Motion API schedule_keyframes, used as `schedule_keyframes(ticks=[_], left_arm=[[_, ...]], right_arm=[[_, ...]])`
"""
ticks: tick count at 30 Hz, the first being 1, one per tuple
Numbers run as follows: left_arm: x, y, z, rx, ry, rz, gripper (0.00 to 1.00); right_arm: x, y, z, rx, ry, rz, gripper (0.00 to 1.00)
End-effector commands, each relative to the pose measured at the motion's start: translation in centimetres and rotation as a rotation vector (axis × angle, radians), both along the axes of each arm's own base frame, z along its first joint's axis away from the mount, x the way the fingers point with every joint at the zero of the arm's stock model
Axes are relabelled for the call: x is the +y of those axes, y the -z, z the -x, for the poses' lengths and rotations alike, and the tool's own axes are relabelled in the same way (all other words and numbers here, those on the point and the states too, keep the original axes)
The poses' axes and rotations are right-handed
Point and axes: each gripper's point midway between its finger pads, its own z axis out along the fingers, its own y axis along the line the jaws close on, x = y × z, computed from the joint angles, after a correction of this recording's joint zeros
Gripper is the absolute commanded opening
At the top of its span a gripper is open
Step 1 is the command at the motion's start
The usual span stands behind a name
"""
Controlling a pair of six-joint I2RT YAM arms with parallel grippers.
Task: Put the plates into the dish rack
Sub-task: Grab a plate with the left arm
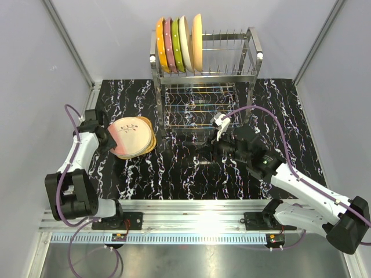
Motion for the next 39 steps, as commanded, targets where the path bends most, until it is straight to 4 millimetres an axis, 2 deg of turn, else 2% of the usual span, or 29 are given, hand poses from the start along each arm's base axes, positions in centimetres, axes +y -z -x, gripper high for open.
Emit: schedule_keyframes(ticks=[1, 7, 10, 15, 21, 22, 23, 27, 32, 38, 39], left_arm=[[-0.5, 0.4, -1.1, -0.031, -0.003, 0.077, 0.40], [-0.6, 0.6, -1.3, -0.038, -0.020, 0.111, 0.38], [-0.8, 1.0, -1.5, -0.032, -0.020, 0.129, 0.33], [-1.1, 1.1, -1.4, -0.035, -0.016, 0.153, 0.20], [-1.3, 0.7, -1.3, -0.057, -0.010, 0.157, 0.10], [-1.2, 0.6, -1.2, -0.060, -0.015, 0.151, 0.03], [-1.0, 0.3, -1.2, -0.066, -0.018, 0.146, 0.00], [-1.1, -1.1, -1.3, -0.123, 0.003, 0.131, 0.00], [-1.2, -2.5, -1.5, -0.191, 0.021, 0.122, 0.00], [-1.8, -3.0, -1.6, -0.214, 0.044, 0.146, 0.00], [-1.9, -3.1, -1.6, -0.219, 0.049, 0.150, 0.00]], right_arm=[[0.0, -0.3, -0.2, -0.026, 0.013, 0.001, 0.33], [0.4, -0.2, -0.1, -0.023, -0.008, 0.000, 0.33], [0.3, -0.2, -0.1, -0.024, -0.003, 0.003, 0.33], [0.1, 0.1, -0.1, -0.020, 0.008, 0.005, 0.33], [0.2, 0.4, -0.3, -0.012, 0.011, 0.013, 0.33], [0.2, 0.6, -0.2, -0.007, 0.008, 0.017, 0.33], [0.2, 0.6, -0.2, -0.003, 0.007, 0.016, 0.33], [0.6, 0.5, -0.1, 0.003, -0.005, 0.019, 0.32], [1.7, 1.3, 0.2, 0.017, -0.034, 0.054, 0.33], [4.3, 1.9, 1.8, -0.027, -0.122, 0.067, 0.35], [4.8, 2.1, 2.1, -0.050, -0.140, 0.073, 0.39]])
